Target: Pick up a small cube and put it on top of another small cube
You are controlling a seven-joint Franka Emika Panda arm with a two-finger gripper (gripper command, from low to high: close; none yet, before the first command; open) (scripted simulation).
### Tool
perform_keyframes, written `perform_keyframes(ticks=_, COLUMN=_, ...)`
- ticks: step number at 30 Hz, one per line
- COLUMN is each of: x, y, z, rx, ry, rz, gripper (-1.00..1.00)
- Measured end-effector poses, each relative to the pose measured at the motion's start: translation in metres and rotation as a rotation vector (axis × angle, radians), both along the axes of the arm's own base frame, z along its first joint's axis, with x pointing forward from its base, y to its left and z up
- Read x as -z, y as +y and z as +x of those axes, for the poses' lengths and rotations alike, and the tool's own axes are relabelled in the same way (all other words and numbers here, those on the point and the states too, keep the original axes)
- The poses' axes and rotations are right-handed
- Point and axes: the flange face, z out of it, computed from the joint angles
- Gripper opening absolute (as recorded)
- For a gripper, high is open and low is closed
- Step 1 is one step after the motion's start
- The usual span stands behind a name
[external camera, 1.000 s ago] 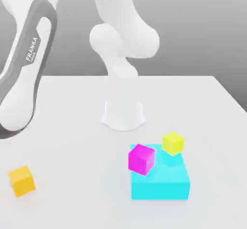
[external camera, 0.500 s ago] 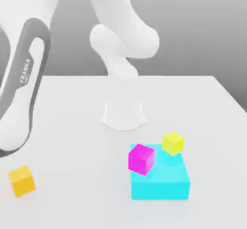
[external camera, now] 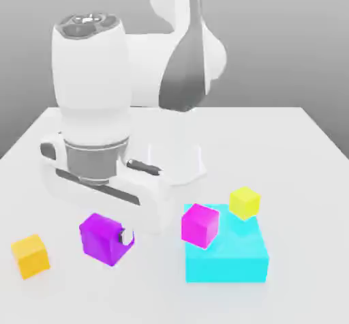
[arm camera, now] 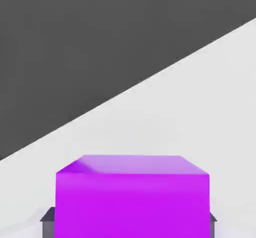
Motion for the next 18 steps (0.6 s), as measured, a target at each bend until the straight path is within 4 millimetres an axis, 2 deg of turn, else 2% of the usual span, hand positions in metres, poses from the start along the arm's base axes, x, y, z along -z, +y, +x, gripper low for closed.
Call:
perform_keyframes(ticks=5, x=-0.011, y=0.053, z=-0.052, rx=-0.327, ry=0.002, rz=0.006, gripper=-1.0)
perform_keyframes(ticks=9, x=-0.013, y=0.092, z=-0.098, rx=-0.605, ry=0.002, rz=0.013, gripper=-1.0)
perform_keyframes(ticks=14, x=0.036, y=0.1, z=-0.108, rx=-0.673, ry=0.003, rz=0.013, gripper=-1.0)
perform_keyframes(ticks=15, x=0.047, y=0.1, z=-0.109, rx=-0.674, ry=0.003, rz=0.012, gripper=1.0)
perform_keyframes(ticks=18, x=0.047, y=0.1, z=-0.109, rx=-0.674, ry=0.003, rz=0.012, gripper=1.0)
